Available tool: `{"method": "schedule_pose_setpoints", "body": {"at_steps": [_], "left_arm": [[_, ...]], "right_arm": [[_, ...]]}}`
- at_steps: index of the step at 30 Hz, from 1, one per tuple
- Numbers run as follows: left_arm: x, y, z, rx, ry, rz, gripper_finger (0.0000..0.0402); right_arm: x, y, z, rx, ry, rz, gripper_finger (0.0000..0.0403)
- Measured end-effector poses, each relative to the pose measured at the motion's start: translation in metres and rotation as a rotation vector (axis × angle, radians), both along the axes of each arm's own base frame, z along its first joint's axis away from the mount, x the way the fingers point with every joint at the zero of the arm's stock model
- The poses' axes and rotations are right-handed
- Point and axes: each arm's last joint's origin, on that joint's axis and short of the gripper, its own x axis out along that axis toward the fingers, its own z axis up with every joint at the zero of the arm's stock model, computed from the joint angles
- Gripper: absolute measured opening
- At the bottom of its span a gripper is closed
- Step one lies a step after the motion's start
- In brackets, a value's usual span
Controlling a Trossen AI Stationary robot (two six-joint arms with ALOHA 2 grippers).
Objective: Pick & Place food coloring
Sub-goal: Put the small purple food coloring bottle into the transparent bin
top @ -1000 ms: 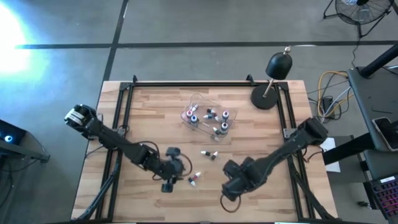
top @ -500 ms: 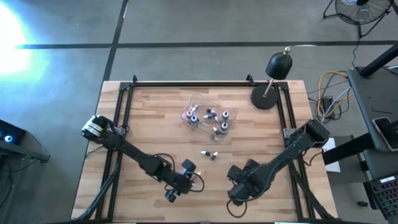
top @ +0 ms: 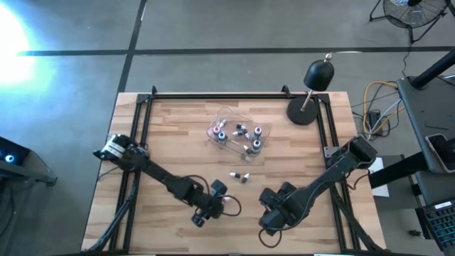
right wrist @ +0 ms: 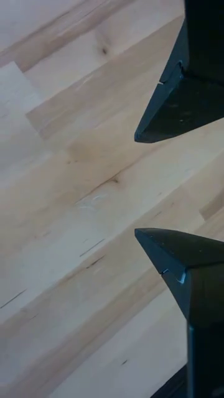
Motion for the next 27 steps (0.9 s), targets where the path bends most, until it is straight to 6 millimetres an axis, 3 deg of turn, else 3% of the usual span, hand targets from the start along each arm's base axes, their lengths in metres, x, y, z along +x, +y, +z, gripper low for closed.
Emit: {"method": "schedule_pose_setpoints", "body": {"at_steps": [17, 27], "left_arm": [[0.001, 0.019, -0.007, -0.020, 0.089, 0.025, 0.0160], [0.001, 0.019, -0.007, -0.052, 0.106, 0.042, 0.0086]], "right_arm": [[0.000, 0.000, 0.000, 0.011, -0.009, -0.052, 0.0228], [0.000, 0.000, 0.000, 0.010, -0.009, -0.048, 0.0228]]}}
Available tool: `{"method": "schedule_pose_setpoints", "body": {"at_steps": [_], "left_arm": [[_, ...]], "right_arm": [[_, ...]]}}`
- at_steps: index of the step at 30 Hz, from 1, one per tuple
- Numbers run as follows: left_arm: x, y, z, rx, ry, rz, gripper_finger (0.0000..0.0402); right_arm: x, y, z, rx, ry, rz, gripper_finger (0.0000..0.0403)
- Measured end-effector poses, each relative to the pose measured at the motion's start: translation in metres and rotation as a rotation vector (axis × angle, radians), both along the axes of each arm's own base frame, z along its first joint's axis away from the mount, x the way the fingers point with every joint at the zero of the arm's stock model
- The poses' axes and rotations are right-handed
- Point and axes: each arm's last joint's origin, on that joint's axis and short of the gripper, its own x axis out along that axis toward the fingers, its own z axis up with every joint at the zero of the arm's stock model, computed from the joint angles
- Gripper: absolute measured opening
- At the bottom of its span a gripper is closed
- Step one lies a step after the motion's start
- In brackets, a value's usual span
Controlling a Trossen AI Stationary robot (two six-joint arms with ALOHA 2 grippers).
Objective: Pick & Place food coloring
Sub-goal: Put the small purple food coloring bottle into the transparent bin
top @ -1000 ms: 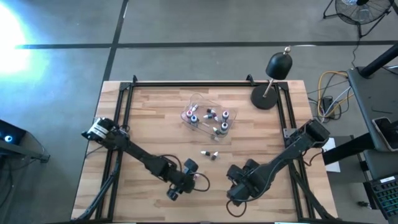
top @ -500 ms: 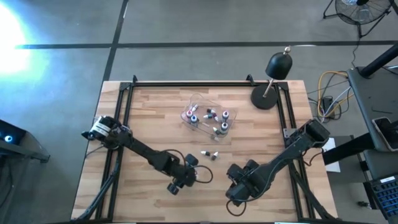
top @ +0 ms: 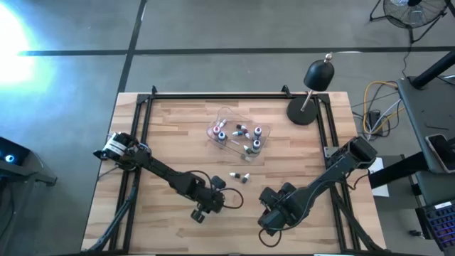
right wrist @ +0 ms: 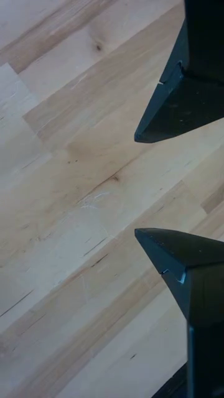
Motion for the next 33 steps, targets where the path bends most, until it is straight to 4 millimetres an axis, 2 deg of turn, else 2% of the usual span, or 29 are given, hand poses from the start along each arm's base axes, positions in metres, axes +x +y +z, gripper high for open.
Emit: {"method": "schedule_pose_setpoints", "body": {"at_steps": [7, 9, 13, 16, 19, 23, 26, 29, 33], "left_arm": [[-0.006, 0.003, 0.009, -0.039, 0.059, 0.097, 0.0063], [-0.008, 0.004, 0.024, -0.037, 0.040, 0.123, 0.0062], [-0.011, 0.015, 0.070, 0.035, -0.113, 0.221, 0.0062], [-0.012, 0.035, 0.104, 0.099, -0.259, 0.347, 0.0061], [-0.009, 0.071, 0.130, 0.124, -0.387, 0.511, 0.0061], [0.004, 0.132, 0.138, 0.096, -0.460, 0.722, 0.0061], [0.009, 0.169, 0.143, 0.047, -0.528, 0.838, 0.0072], [0.008, 0.184, 0.143, 0.013, -0.523, 0.847, 0.0103], [0.005, 0.186, 0.138, 0.039, -0.470, 0.855, 0.0154]], "right_arm": [[0.000, 0.000, 0.001, -0.003, -0.005, -0.002, 0.0228], [0.000, 0.000, 0.002, -0.013, -0.019, -0.010, 0.0228], [-0.002, 0.000, 0.007, -0.029, -0.056, -0.037, 0.0228], [-0.005, -0.002, 0.015, -0.045, -0.099, -0.066, 0.0227], [-0.007, -0.004, 0.021, -0.066, -0.142, -0.102, 0.0223], [-0.008, -0.005, 0.024, -0.070, -0.160, -0.126, 0.0220], [-0.008, -0.004, 0.024, -0.065, -0.167, -0.135, 0.0219], [-0.007, -0.004, 0.023, -0.061, -0.177, -0.164, 0.0219], [-0.007, -0.004, 0.024, -0.061, -0.188, -0.182, 0.0219]]}}
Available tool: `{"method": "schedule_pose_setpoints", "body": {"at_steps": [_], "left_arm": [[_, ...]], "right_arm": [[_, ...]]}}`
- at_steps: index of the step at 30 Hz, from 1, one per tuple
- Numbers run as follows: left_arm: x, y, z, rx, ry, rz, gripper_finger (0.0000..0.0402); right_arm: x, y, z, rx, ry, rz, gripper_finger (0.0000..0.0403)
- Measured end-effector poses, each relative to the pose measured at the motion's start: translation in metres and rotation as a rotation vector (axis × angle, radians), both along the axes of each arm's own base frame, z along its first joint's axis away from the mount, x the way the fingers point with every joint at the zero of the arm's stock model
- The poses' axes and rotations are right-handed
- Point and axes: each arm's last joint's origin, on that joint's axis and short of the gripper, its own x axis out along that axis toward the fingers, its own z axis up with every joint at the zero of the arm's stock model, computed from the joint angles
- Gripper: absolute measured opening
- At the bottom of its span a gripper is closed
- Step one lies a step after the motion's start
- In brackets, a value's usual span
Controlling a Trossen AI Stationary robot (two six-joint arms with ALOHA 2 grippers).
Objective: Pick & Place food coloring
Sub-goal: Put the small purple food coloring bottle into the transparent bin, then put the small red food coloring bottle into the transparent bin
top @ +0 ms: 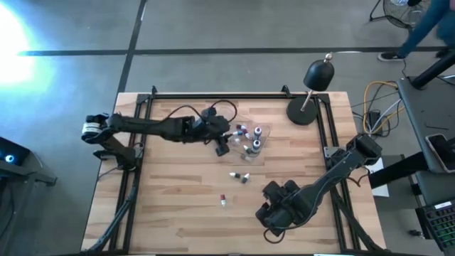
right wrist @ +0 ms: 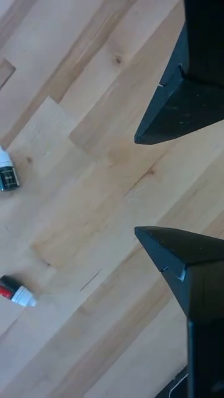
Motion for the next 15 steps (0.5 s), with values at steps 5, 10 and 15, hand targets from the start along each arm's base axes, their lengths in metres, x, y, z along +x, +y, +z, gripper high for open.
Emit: {"method": "schedule_pose_setpoints", "body": {"at_steps": [5, 10, 15], "left_arm": [[-0.017, -0.039, 0.014, -0.075, 0.028, -0.218, 0.0185], [-0.039, -0.096, 0.006, -0.198, 0.113, -0.608, 0.0188], [-0.058, -0.144, -0.019, -0.131, 0.206, -0.785, 0.0188]], "right_arm": [[0.005, 0.002, 0.001, -0.010, -0.020, 0.108, 0.0219], [0.013, -0.004, 0.001, -0.029, -0.027, 0.167, 0.0219], [0.020, -0.008, 0.002, -0.052, -0.043, 0.252, 0.0219]]}}
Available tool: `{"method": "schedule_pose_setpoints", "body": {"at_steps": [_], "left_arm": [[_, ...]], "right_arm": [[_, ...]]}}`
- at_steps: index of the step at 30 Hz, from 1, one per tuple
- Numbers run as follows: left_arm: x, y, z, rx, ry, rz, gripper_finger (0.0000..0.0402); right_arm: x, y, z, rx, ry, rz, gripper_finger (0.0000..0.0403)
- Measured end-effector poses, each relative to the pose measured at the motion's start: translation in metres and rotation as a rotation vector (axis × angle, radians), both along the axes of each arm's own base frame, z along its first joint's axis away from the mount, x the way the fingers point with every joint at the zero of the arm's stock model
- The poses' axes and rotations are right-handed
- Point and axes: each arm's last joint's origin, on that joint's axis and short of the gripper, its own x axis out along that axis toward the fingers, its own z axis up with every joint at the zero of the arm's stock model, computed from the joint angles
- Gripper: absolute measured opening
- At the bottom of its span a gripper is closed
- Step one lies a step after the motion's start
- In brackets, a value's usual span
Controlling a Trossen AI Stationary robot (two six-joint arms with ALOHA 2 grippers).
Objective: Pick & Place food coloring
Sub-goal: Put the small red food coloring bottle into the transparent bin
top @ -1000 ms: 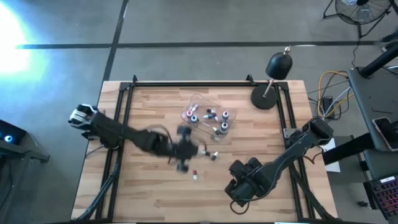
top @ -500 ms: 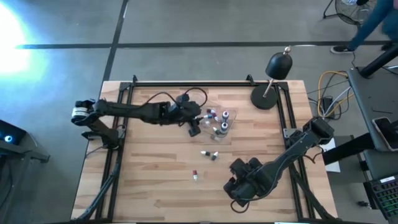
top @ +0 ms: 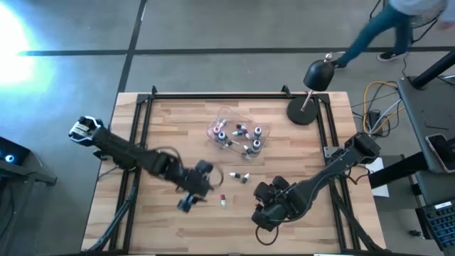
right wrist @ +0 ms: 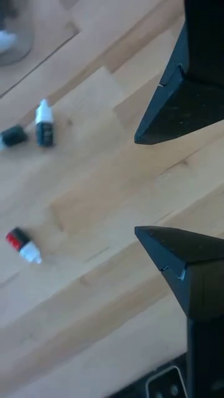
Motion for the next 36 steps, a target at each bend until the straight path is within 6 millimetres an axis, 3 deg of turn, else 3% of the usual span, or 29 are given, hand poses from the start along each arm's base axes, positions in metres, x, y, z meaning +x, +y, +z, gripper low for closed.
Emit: {"method": "schedule_pose_setpoints", "body": {"at_steps": [3, 7, 17, 24, 36], "left_arm": [[-0.009, -0.019, -0.018, 0.126, -0.024, -0.076, 0.0188], [-0.006, -0.032, -0.037, 0.267, -0.143, -0.126, 0.0188], [0.040, -0.039, -0.082, 0.350, -0.148, -0.275, 0.0188], [0.064, -0.032, -0.099, 0.421, -0.030, -0.344, 0.0188], [0.081, -0.001, -0.106, 0.319, 0.109, -0.348, 0.0185]], "right_arm": [[0.004, 0.000, 0.001, -0.007, -0.017, 0.047, 0.0219], [0.004, -0.001, 0.001, -0.007, -0.019, 0.049, 0.0219], [-0.002, 0.008, 0.000, 0.103, 0.020, -0.002, 0.0219], [-0.007, 0.015, 0.000, 0.137, 0.017, -0.047, 0.0219], [-0.009, 0.018, 0.000, 0.137, 0.012, -0.054, 0.0219]]}}
